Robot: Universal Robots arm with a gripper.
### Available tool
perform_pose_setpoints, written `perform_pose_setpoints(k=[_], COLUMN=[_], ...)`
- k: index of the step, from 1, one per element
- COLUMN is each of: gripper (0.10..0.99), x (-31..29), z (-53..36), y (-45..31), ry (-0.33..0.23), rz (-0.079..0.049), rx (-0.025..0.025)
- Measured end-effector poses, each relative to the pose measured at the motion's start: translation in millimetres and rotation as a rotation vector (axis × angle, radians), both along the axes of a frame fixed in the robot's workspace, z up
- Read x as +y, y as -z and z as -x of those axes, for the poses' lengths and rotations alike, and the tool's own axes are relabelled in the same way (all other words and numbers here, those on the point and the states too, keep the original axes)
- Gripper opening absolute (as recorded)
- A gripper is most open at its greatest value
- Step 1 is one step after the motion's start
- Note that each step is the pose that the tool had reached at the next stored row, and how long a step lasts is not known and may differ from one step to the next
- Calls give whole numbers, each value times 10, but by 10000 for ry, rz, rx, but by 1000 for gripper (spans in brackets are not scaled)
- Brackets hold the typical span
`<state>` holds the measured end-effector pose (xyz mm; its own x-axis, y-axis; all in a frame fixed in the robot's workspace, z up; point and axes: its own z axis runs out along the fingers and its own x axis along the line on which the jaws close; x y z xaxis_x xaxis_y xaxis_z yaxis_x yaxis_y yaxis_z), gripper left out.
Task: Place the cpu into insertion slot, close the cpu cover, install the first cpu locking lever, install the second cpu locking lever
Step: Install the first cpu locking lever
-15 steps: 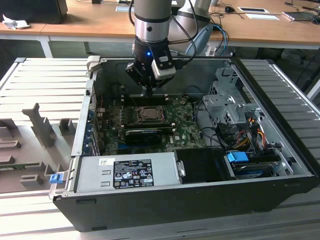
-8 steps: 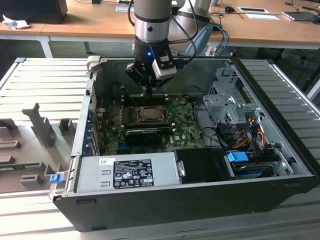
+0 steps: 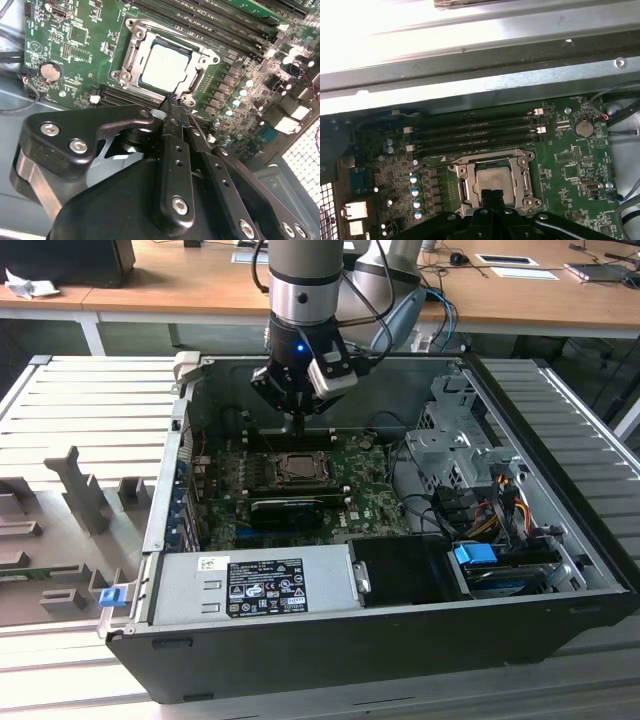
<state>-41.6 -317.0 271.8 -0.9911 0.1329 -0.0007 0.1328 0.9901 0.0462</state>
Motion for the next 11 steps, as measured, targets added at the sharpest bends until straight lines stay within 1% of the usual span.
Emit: perform_pose_setpoints(k=[8, 10, 11], gripper=[106, 106, 106], x=[0, 0, -1], z=[0, 0, 0], y=[0, 0, 0], ry=[-802, -1189, -1494], rz=[0, 0, 0], rx=[0, 0, 0])
